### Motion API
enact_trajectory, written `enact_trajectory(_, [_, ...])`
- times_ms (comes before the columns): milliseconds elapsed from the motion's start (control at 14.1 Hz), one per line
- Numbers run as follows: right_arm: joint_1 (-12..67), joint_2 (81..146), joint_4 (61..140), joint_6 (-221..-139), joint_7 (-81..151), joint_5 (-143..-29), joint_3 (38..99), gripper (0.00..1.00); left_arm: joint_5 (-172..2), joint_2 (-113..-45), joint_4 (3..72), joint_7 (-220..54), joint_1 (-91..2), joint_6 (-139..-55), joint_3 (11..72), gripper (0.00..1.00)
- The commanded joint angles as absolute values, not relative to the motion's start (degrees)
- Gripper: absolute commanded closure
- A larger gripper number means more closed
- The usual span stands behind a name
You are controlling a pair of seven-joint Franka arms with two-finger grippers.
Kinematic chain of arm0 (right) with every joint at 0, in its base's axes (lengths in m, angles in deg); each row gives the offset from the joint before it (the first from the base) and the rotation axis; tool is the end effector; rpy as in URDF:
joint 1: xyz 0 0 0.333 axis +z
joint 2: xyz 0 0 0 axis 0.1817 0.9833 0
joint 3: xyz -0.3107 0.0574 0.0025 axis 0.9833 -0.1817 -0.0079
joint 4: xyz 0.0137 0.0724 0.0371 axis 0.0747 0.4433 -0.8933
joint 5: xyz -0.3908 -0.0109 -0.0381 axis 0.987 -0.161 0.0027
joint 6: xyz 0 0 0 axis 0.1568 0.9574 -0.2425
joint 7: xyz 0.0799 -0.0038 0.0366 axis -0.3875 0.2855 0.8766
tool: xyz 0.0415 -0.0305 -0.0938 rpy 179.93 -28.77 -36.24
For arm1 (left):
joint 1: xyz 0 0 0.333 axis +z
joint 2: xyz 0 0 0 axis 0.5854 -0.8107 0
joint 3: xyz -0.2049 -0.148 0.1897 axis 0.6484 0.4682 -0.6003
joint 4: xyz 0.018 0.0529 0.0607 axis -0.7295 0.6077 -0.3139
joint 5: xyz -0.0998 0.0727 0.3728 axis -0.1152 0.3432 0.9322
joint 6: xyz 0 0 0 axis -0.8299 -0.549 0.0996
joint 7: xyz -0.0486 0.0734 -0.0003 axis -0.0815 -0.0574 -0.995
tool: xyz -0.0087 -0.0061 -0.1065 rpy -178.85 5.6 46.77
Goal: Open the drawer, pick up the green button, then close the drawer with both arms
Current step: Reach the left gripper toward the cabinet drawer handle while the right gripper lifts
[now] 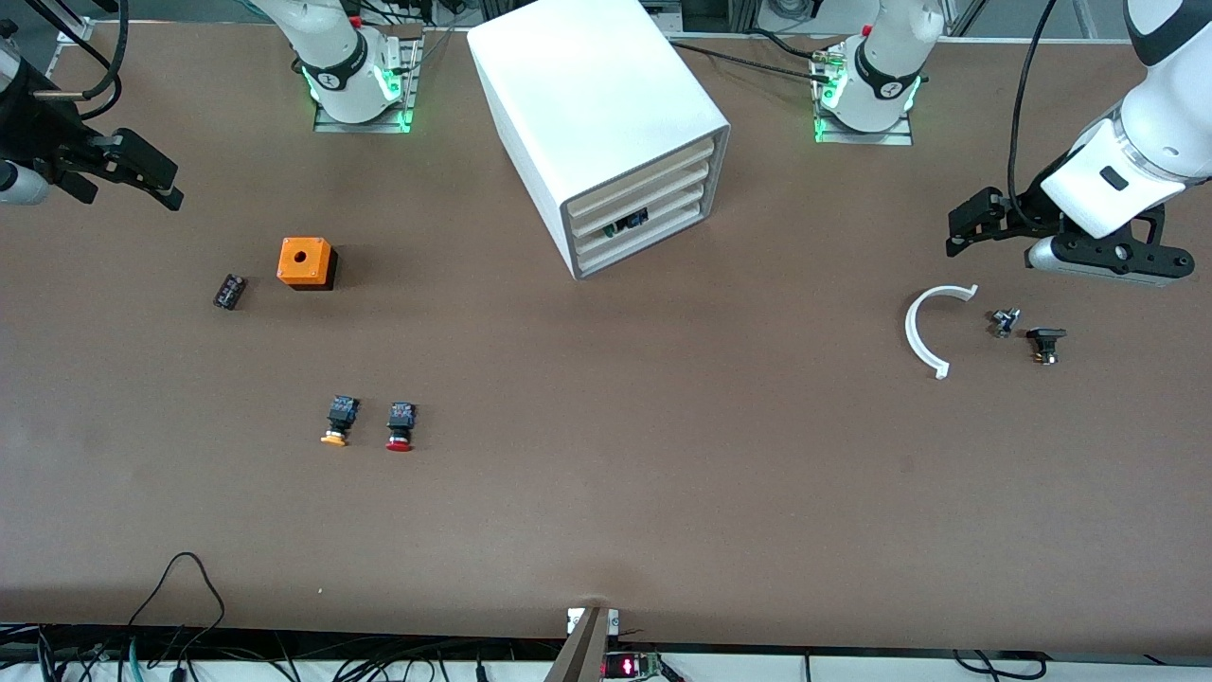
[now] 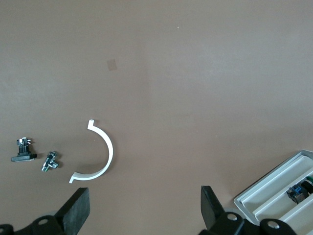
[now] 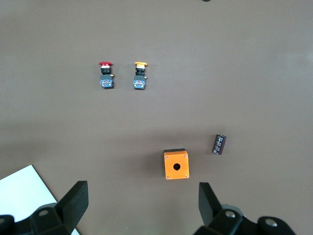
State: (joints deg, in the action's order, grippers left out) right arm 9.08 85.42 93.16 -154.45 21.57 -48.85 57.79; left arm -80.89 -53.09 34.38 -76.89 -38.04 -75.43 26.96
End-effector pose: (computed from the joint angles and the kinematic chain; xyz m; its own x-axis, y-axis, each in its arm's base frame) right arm 0.5302 0.0394 0.6479 0.9963 -0.0777 0.0359 -0.0780 -0.9969 0.0087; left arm 0.5564 -0.0674 0.5830 0.9954 -0.0953 -0.0066 -0.0944 -0.9920 0.0832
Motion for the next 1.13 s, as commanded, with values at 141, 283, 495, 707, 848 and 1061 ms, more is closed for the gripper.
enact_trajectory(141, [9.15,85.94,91.70,-153.29,20.82,-48.38,57.49,0.00,-79.95,-53.72,32.57,-76.70,-38.03,-73.47,27.24,0.00])
enact_trajectory(283, [9.06,85.59,93.27,-153.63,19.94,-48.20,57.49,0.00,-79.95,-53.63,32.48,-76.78,-38.12,-73.03,27.41,0.00])
enact_trajectory(495, [8.98,86.03,96.08,-154.95,18.88,-48.37,57.58,0.00,-80.83,-53.55,31.34,-77.13,-38.03,-68.31,27.15,0.00])
enact_trajectory(707, [8.71,88.23,96.27,-156.98,20.55,-48.72,57.66,0.00,-81.88,-53.89,31.17,-78.28,-38.12,-61.29,28.81,0.00])
enact_trajectory(848, [9.06,90.94,96.27,-157.07,20.55,-48.73,57.58,0.00,-91.24,-53.20,30.56,-77.49,-37.42,-51.37,28.82,0.00])
enact_trajectory(1061, [9.41,96.04,96.27,-160.04,19.41,-48.64,57.31,0.00,-95.40,-58.00,30.90,-77.31,-38.56,-48.07,29.87,0.00])
